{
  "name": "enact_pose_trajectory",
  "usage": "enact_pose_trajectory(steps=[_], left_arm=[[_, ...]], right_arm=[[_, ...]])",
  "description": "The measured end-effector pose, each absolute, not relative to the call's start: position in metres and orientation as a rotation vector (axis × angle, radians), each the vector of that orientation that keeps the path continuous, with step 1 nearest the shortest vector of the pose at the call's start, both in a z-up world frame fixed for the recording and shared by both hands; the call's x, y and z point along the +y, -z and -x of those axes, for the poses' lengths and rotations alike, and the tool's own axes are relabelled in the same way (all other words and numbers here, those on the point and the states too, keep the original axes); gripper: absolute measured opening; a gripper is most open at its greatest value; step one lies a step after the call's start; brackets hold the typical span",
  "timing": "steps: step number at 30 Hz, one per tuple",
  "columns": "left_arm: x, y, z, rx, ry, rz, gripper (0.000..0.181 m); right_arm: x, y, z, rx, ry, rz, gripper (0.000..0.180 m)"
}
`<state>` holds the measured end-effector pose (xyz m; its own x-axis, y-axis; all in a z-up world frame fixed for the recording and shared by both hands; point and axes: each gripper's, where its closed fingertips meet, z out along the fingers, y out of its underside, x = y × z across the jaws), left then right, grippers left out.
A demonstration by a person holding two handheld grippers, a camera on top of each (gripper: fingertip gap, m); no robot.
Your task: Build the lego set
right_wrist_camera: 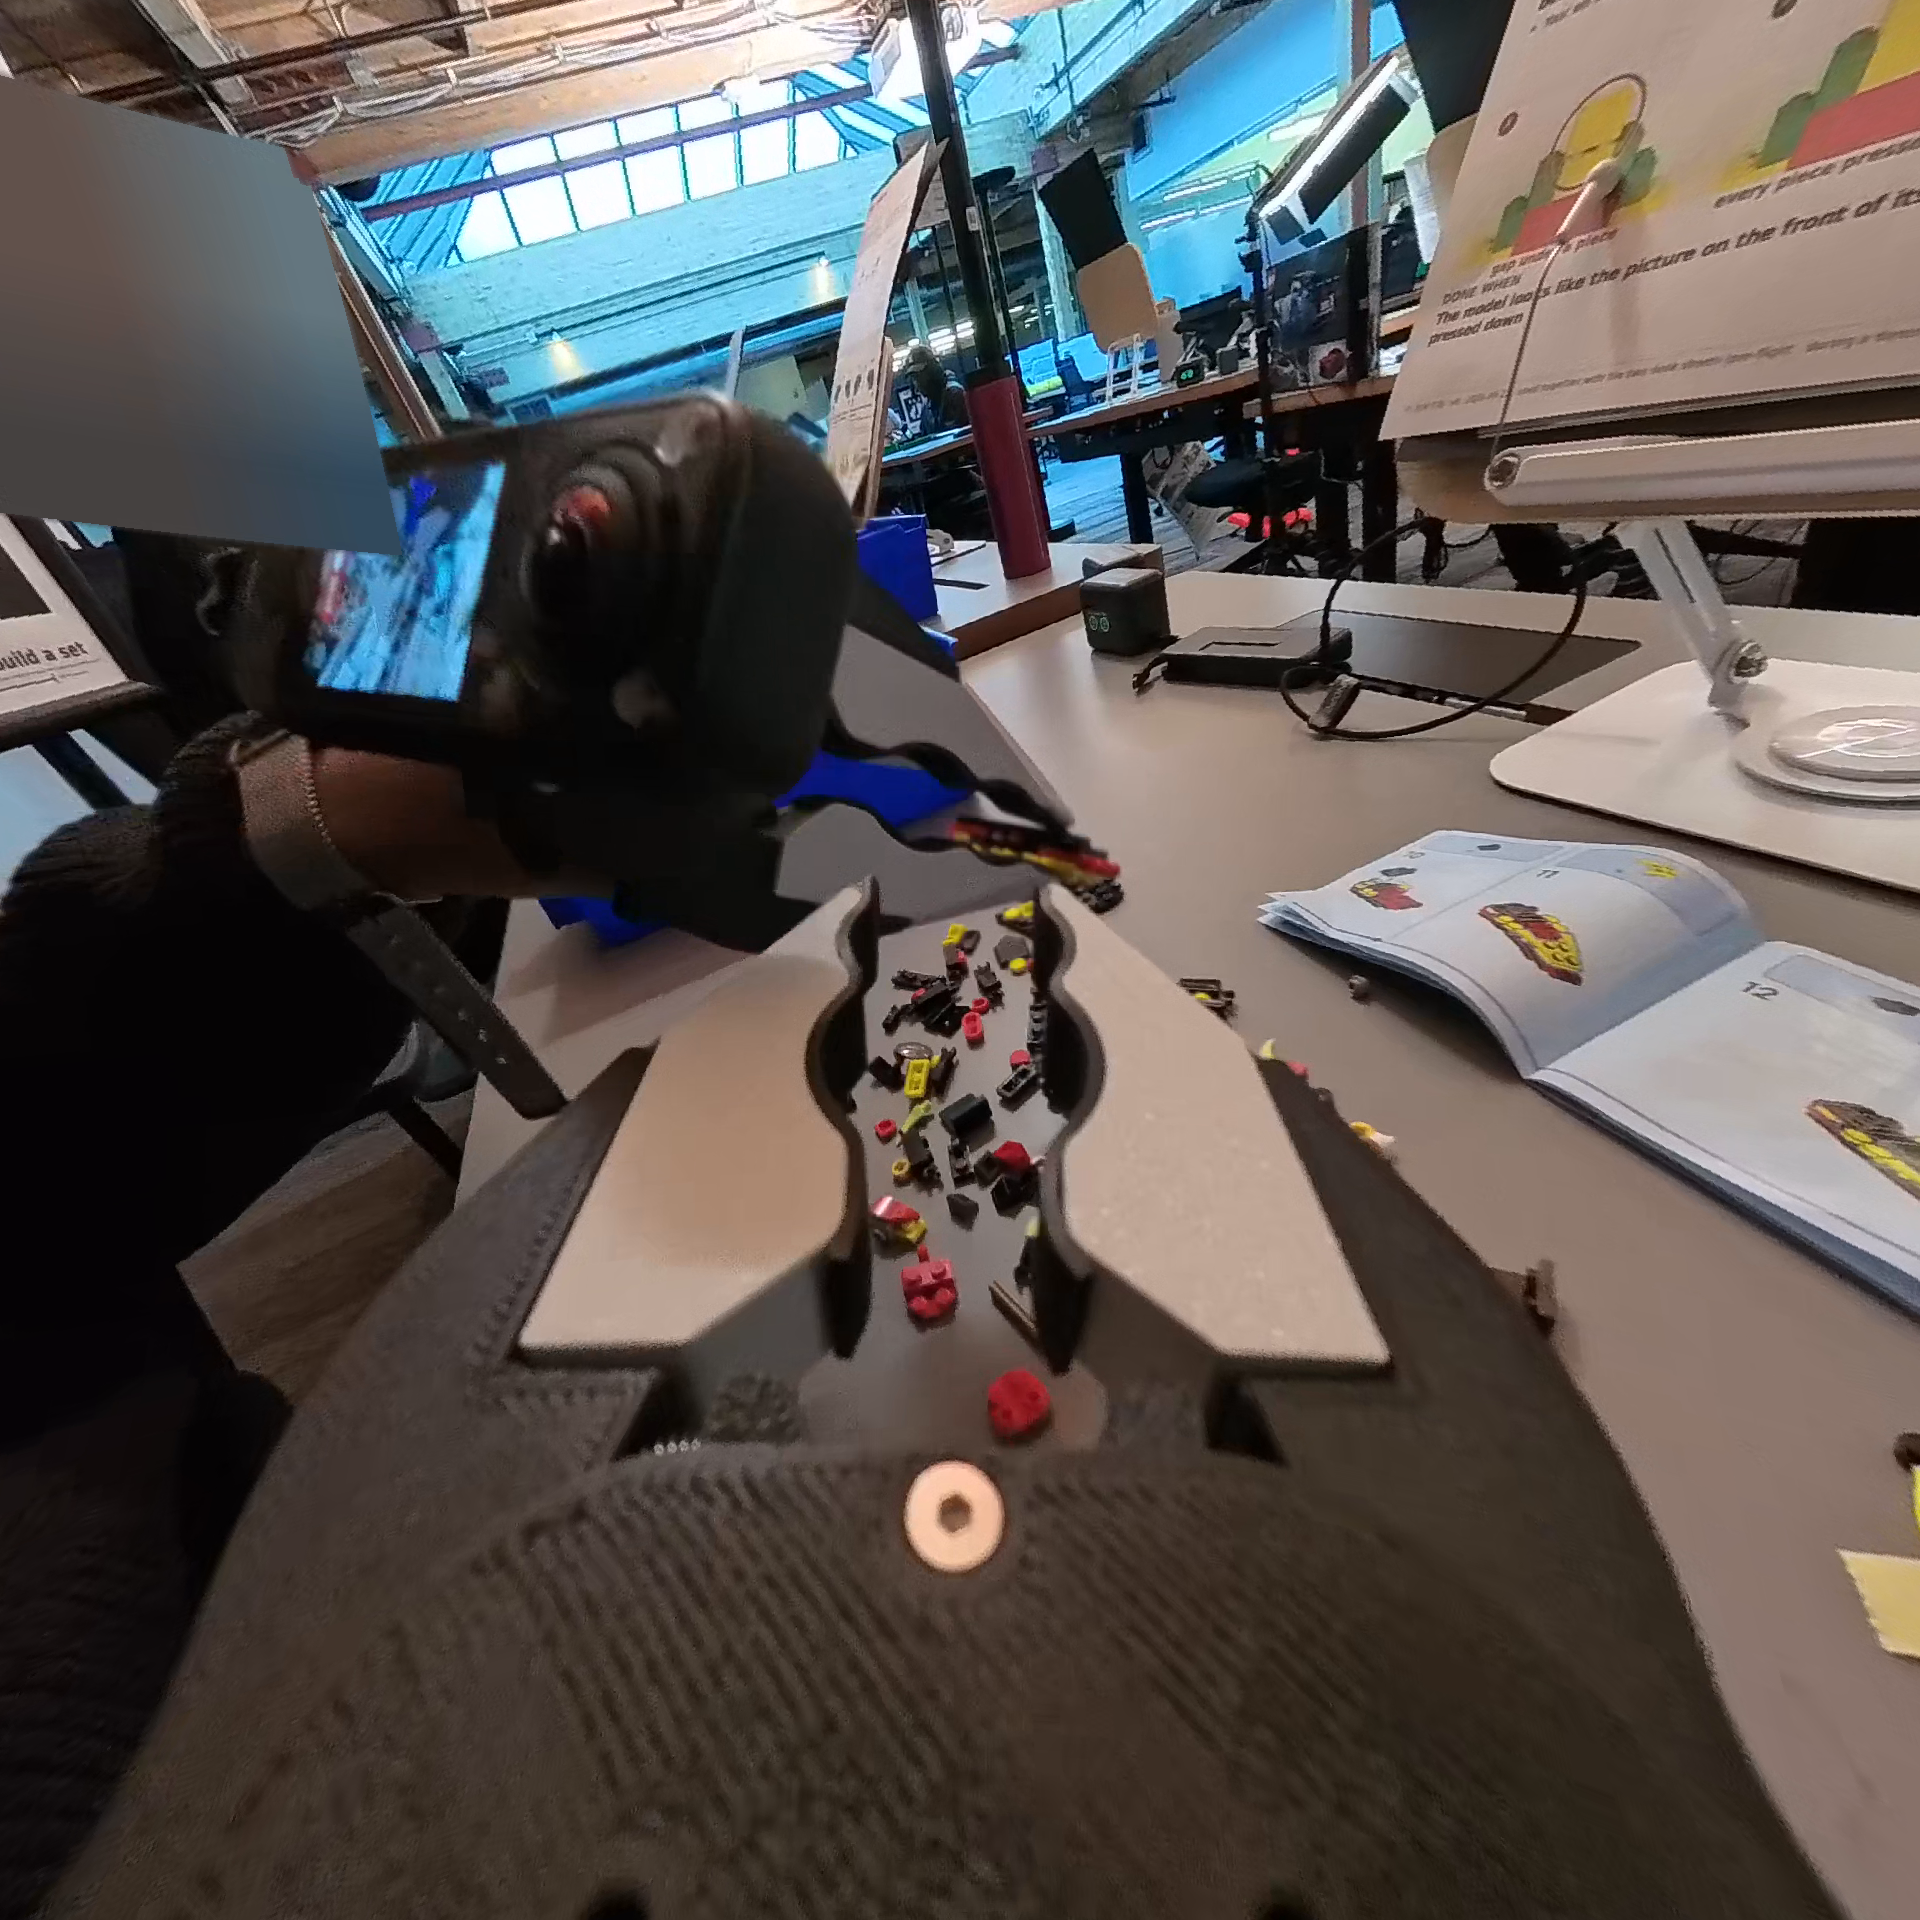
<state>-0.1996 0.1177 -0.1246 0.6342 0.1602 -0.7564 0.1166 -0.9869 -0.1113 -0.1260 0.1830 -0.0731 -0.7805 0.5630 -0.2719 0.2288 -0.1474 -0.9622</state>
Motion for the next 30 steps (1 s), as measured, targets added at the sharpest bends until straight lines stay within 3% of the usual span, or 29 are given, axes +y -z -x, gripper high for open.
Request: enact_pose_trajectory(steps=[9,16,24,30], left_arm=[[0.196,0.152,0.173,-0.298,-0.512,2.492,0.01],[0.271,0.125,0.138,-0.321,0.112,2.107,0.01],[0.324,0.094,0.097,-0.339,0.567,1.793,0.009],[0.315,0.097,0.054,-0.314,0.705,1.62,0.009]], right_arm=[[0.213,0.068,0.118,-1.781,-1.965,0.936,0.027],[0.25,0.064,0.102,-1.669,-1.9,1.003,0.027],[0.302,0.06,0.074,-1.531,-1.705,1.037,0.029],[0.317,0.054,0.056,-1.423,-1.812,1.091,0.036]])
